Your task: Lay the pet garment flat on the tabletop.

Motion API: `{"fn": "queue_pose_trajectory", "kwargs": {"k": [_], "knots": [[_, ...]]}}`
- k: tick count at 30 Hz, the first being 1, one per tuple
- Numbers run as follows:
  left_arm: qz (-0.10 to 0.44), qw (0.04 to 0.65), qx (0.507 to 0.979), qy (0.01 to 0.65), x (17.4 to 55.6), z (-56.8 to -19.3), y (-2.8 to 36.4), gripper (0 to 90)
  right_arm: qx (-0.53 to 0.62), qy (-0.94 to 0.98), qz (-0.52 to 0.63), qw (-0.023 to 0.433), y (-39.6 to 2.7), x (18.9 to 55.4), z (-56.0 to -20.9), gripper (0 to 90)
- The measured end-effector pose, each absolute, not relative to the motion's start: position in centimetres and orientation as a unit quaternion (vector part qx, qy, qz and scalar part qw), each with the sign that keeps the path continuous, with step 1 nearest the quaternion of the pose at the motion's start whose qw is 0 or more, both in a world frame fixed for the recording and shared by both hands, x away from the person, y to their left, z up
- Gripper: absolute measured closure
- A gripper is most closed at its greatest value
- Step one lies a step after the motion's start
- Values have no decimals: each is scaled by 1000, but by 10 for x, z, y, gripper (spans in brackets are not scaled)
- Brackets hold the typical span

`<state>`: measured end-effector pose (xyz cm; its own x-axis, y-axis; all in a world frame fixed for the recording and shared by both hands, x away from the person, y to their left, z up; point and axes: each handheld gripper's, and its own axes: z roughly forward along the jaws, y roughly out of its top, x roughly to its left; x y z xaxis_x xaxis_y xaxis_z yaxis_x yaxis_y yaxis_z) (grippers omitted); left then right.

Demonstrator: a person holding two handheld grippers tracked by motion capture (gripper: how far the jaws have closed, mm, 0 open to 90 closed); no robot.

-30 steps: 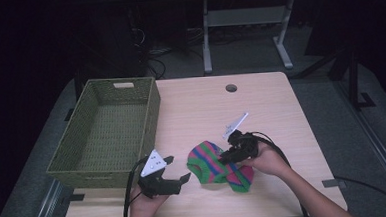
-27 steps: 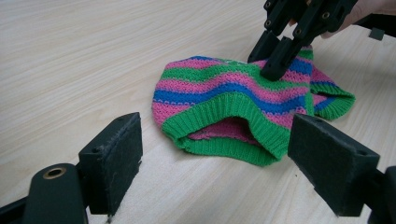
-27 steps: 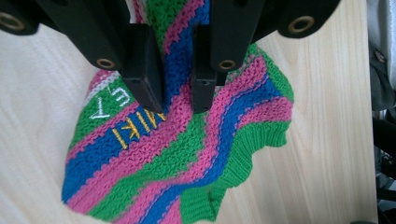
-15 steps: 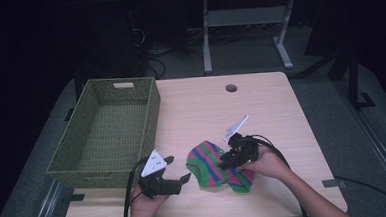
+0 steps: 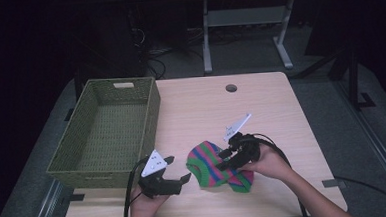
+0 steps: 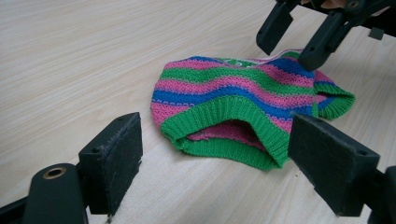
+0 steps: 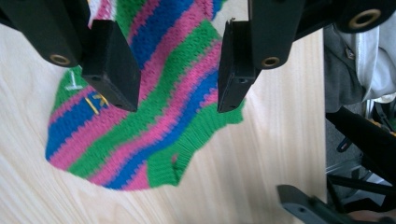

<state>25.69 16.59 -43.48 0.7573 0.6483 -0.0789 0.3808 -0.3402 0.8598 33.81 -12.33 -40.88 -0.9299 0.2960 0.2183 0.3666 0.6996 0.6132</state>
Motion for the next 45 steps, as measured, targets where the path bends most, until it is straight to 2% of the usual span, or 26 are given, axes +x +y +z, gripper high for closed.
{"fn": "queue_pose_trajectory", "kwargs": {"k": [10, 25, 34, 41, 45], "knots": [[140, 479, 806, 320, 257, -435, 166, 175, -144, -927, -341, 60, -105, 324, -406, 460], [141, 479, 806, 319, 257, -435, 166, 175, -116, -939, -316, 74, -80, 316, -423, 474], [141, 481, 804, 320, 256, -434, 168, 175, -124, -947, -284, 84, -68, 318, -446, 496], [141, 480, 805, 320, 256, -434, 167, 175, -117, -950, -284, 61, -67, 314, -449, 537], [140, 479, 806, 318, 256, -435, 166, 175, -101, -954, -280, 26, -65, 308, -449, 572]]}}
